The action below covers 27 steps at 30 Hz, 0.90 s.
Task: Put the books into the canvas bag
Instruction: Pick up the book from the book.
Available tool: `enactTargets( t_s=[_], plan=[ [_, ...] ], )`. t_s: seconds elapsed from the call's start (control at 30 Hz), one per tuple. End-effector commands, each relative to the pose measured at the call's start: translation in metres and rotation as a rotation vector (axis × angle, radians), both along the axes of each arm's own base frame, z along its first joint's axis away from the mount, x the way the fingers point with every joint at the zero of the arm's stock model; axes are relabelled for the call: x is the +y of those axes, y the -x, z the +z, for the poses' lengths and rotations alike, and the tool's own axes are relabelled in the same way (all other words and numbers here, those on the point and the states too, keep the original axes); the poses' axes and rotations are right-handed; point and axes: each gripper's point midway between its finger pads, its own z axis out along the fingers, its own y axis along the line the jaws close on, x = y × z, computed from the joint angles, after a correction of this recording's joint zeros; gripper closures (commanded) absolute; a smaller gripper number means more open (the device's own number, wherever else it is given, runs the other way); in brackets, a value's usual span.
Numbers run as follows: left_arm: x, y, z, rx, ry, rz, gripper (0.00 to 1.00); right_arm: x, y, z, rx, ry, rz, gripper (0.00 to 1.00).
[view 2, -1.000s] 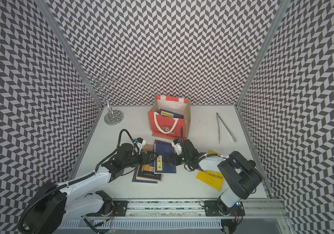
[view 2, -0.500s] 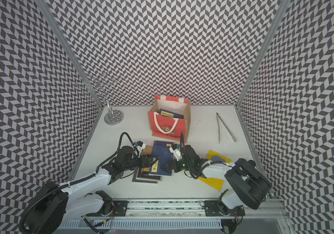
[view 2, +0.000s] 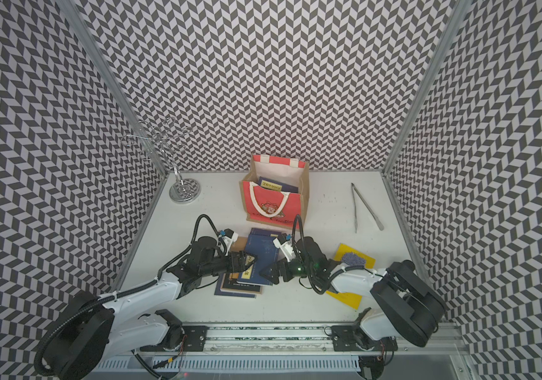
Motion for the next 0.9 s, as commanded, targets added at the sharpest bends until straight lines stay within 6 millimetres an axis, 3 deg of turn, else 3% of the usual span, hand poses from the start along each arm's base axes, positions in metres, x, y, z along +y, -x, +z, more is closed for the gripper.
enactTargets(
  t_s=[0.0,0.13,0.4,0.63,0.77,0.87],
  plan=[
    [-0.011,-0.001,0.016,-0.041,0.048,-0.047,0.0,0.014,-0.005,0.027,-0.087,-0.107,0.032,0.06],
    [-0.011,-0.001,0.017,-0.042,0.055,-0.049,0.0,0.017,-0.013,0.027,-0.074,-0.106,0.003,0.35],
    [-0.008,-0.001,0.034,-0.093,0.063,-0.04,0.0,0.008,-0.027,0.016,-0.061,-0.035,-0.079,0.79],
    [0.02,-0.03,0.08,-0.224,-0.061,0.004,0.0,-0.004,-0.016,0.019,-0.084,0.023,0.022,0.93],
    [0.033,-0.036,0.127,-0.344,-0.059,0.01,0.0,-0.012,-0.002,0.018,-0.102,0.09,0.116,1.0],
    [0.025,-0.026,0.164,-0.48,-0.065,-0.109,0.0,-0.01,0.008,0.03,-0.097,0.041,0.165,1.0]
  ],
)
